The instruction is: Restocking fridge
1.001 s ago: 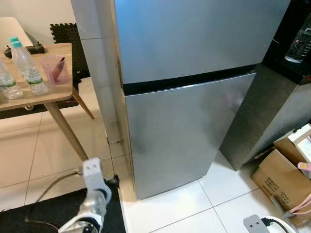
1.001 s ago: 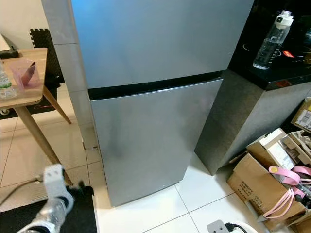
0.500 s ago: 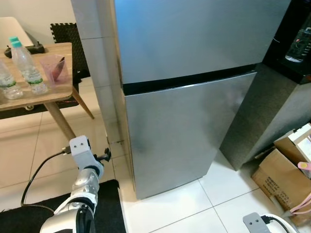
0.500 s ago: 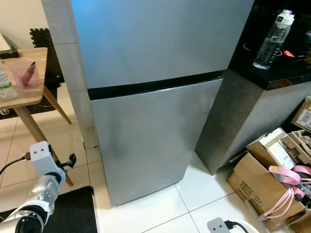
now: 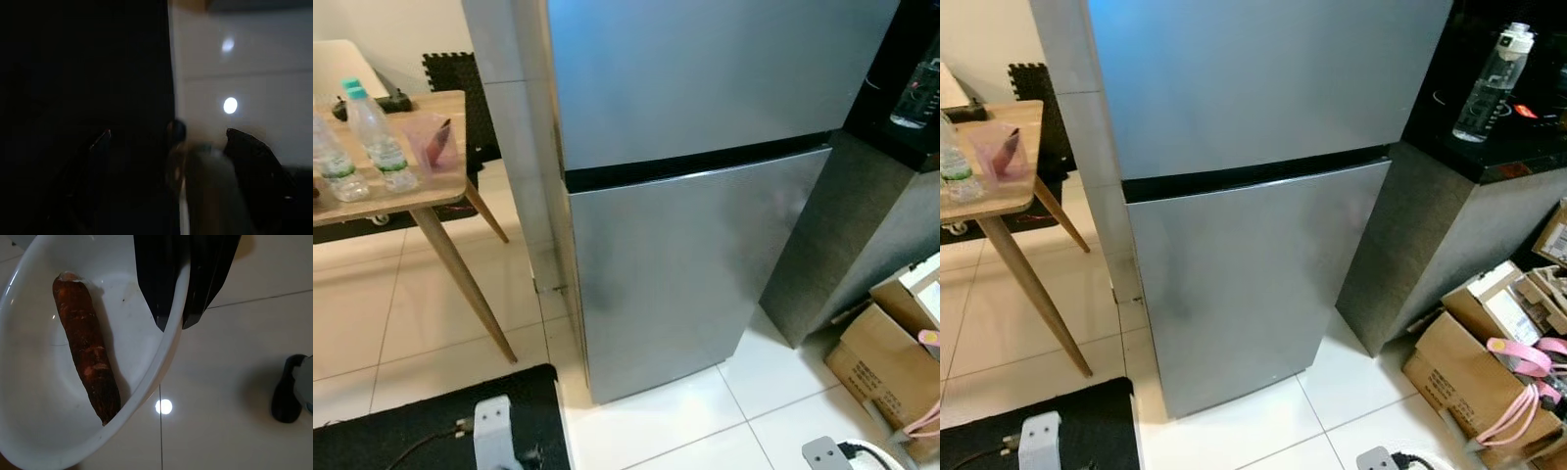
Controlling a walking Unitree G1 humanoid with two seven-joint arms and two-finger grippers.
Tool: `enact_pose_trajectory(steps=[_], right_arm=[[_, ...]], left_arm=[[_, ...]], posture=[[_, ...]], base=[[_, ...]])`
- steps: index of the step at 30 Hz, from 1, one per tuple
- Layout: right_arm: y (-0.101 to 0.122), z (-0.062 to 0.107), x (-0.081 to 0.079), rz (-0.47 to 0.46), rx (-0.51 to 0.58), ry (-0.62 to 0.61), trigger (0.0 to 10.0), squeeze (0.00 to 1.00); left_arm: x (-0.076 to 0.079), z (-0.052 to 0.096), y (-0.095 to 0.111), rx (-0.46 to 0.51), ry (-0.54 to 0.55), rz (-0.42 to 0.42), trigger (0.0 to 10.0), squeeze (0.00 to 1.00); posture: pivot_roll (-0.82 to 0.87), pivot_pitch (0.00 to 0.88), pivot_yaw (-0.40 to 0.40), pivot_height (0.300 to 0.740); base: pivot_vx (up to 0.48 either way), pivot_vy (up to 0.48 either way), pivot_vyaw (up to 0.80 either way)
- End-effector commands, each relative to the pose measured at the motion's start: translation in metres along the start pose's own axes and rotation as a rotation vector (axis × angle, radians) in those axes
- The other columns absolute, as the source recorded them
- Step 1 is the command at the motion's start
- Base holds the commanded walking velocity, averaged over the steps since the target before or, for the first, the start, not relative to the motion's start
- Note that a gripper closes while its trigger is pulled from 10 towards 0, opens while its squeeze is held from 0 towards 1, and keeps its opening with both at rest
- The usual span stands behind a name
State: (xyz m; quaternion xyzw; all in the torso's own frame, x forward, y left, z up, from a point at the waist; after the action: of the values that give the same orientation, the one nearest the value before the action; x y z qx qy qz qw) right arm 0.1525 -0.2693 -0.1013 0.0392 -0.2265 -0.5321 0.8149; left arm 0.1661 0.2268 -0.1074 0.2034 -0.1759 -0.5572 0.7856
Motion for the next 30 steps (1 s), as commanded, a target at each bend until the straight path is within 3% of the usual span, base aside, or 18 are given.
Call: enact_pose_trajectory(steps=[1,26,30], right_arm=[[0.000,0.000,0.001,0.012,0.000,0.000,10.0,0.00],[0.001,0.000,-0.001,-0.001,0.003,0.002,10.0,0.00],[0.001,0.000,-0.001,-0.001,0.003,0.003,10.0,0.00]], left_arm=[[0.004,0.000,-0.002,-0.012,-0.007,-0.020,10.0,0.00],[0.020,-0.002,0.000,-0.019,-0.058,-0.091,10.0,0.00],[0.020,-0.002,-0.004,-0.032,-0.058,-0.098,10.0,0.00]], posture=[[-0.04,0.000,-0.043,0.740],[-0.05,0.000,-0.040,0.740],[-0.05,0.000,-0.040,0.740]], base=[[0.247,0.000,0.00],[0.331,0.000,0.00],[0.000,0.000,0.00]])
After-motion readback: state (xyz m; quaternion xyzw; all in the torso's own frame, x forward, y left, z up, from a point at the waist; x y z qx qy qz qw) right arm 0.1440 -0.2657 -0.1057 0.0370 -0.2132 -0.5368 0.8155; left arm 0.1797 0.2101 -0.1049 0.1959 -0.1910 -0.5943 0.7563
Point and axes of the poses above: a point about 5 cm out from each wrist's last joint towards the gripper, its own z axis pointing back from the gripper into the wrist, its own y axis along the axis of the wrist's last joint, x = y × z, the point moved 2 cm from there along -z, pointing out of the wrist towards the gripper, and after that the axes turned 3 degrees about z, right-handed, at the moved point
